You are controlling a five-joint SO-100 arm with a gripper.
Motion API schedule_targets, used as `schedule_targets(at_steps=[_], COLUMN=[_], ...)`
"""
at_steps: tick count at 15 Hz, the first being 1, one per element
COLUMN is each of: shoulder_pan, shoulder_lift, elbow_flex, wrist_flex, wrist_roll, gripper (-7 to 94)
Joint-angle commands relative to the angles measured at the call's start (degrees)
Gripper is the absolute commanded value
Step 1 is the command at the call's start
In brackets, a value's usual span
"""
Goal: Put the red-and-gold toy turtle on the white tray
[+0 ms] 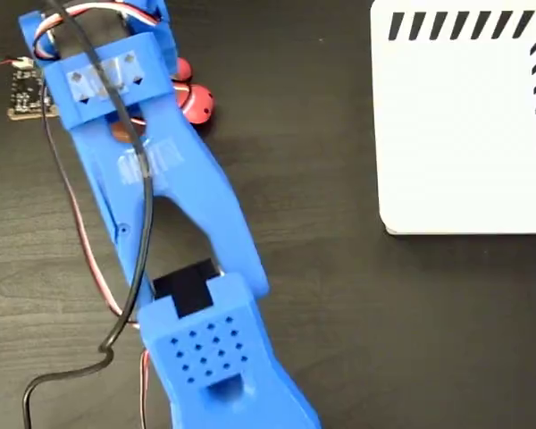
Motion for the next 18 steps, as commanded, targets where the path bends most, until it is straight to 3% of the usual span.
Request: schedule_targets(at_steps=[1,13,18], shoulder_pan=[-1.32,-2.11,-0.97], shoulder_lift=[1.14,-12.83,-16.79], elbow_flex=[-4.48,-17.23,-22.15], wrist_flex=[0.97,0.97,0.97], wrist_roll=[1.67,4.39,4.83], gripper=[68,65,58])
